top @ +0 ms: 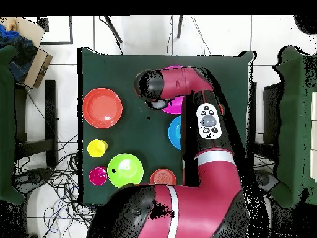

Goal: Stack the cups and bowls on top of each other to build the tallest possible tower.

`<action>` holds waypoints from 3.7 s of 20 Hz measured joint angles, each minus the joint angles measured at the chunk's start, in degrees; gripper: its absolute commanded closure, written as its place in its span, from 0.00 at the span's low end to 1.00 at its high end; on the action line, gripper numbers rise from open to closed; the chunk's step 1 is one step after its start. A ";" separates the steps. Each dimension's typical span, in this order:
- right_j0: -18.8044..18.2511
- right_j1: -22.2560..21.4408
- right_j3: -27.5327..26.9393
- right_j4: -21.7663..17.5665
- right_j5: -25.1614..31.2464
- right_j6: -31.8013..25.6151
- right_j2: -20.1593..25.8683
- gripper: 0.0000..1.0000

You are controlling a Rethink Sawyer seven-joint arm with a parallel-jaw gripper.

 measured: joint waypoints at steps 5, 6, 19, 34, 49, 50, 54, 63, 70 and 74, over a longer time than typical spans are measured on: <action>0.00 -0.42 0.00 0.29 0.01 0.00 0.00 0.00; 0.00 -0.49 0.00 0.36 0.02 0.00 0.00 0.00; 0.02 -1.60 0.01 1.94 1.20 0.00 0.00 0.00; 0.20 -1.26 0.01 1.94 1.20 0.00 0.00 0.00; 0.62 -1.23 0.01 1.94 1.20 0.00 0.00 0.00; 0.62 -1.21 0.01 1.94 1.20 0.00 0.00 0.00; 0.62 -1.08 0.00 1.94 1.20 0.00 0.00 0.00; 0.62 -0.79 0.00 1.91 1.20 0.00 0.00 0.00; 0.62 -0.01 -0.01 1.71 1.19 0.00 0.00 0.00; 0.62 1.24 -0.01 1.62 1.19 0.00 0.00 0.00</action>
